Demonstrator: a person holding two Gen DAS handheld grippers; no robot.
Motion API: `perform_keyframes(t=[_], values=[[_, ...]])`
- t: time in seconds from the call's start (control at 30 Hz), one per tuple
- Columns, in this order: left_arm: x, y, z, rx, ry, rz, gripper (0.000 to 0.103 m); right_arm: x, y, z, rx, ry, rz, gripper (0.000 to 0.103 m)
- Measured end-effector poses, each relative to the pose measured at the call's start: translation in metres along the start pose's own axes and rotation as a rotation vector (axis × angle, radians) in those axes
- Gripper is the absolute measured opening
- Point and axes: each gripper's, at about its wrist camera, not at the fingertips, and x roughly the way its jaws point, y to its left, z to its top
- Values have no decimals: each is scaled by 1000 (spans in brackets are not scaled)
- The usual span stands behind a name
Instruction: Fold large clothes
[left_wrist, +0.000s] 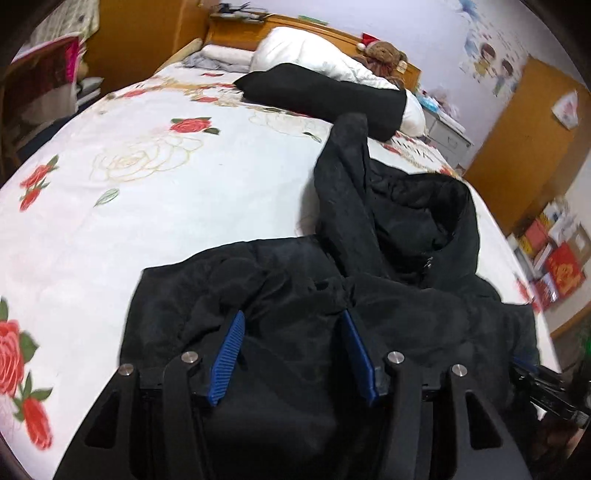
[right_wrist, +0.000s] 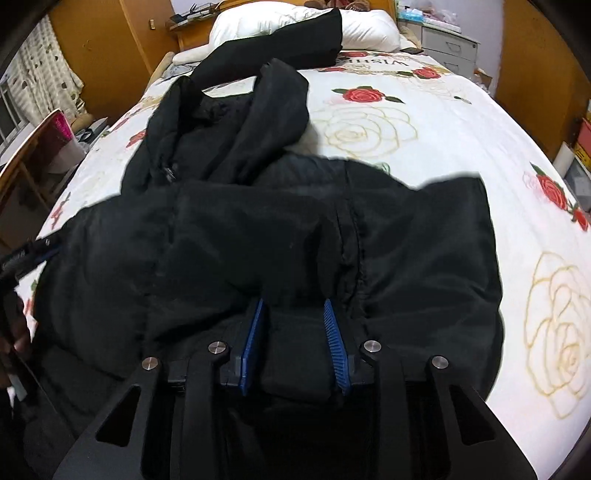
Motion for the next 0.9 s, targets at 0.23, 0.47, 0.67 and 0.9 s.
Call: perform_keyframes(t=[0.23,0.47,0.67,0.9], values=[[22,-5,1,54,-12,31,58,11,4,3,-27,16,-46,33],[-42,3,11,68,-76,4,57,-39,3,20,3,-54,-19,34],[-38,28,10,30,-55,51,57,-44,8,52,-12,-122,2,33],[15,28,12,55,-7,101,57,24,3,43,-28,1,-38,30]])
